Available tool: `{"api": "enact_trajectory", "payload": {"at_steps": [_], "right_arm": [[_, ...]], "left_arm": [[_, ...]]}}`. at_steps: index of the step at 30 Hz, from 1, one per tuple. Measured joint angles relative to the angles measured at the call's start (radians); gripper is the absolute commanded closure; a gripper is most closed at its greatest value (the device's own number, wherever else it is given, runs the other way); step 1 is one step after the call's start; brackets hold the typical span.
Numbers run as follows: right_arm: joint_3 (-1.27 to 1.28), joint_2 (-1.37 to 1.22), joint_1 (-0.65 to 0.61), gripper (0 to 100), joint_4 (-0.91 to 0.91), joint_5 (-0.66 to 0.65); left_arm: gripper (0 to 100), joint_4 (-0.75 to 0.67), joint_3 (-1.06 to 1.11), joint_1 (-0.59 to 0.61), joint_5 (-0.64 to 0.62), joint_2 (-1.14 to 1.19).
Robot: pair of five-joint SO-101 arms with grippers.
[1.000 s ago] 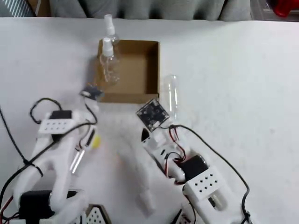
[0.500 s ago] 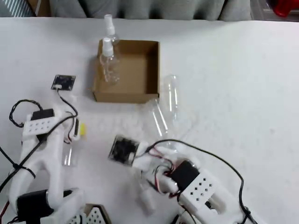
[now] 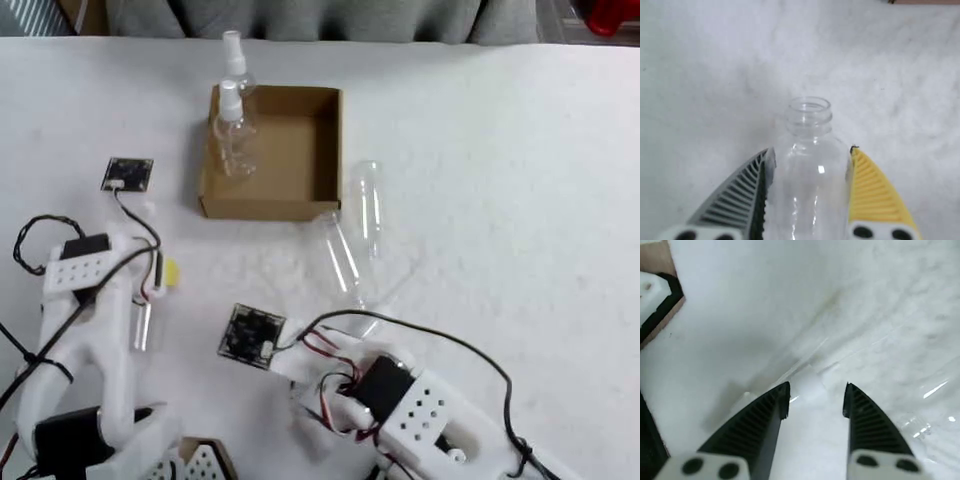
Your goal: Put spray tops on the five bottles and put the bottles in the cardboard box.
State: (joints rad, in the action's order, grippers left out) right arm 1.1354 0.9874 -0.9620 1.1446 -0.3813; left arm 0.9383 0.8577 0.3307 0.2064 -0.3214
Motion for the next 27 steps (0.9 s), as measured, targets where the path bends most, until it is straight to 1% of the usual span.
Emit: {"api": "enact_trajectory", "payload": {"at_steps": [3, 6, 9, 12, 24, 27], "right_arm": [[-0.018, -0.100, 0.000, 79.5, -0.032, 0.061], [-0.086, -0.232, 0.002, 81.5, -0.038, 0.098], [-0.133, -0.325, -0.002, 84.1, -0.037, 0.103], [-0.146, -0.341, 0.000, 85.4, -0.037, 0.103], [-0.149, -0.354, -0.002, 85.0, -0.028, 0.103], [-0.149, -0.354, -0.002, 85.2, -0.028, 0.103]], "left_arm": [[98, 0.000, 0.000, 0.000, 0.000, 0.000], [98, 0.000, 0.000, 0.000, 0.000, 0.000], [98, 0.000, 0.000, 0.000, 0.000, 0.000], [98, 0.000, 0.000, 0.000, 0.000, 0.000], [98, 0.000, 0.000, 0.000, 0.000, 0.000], [98, -0.018, 0.000, 0.000, 0.000, 0.000]]}}
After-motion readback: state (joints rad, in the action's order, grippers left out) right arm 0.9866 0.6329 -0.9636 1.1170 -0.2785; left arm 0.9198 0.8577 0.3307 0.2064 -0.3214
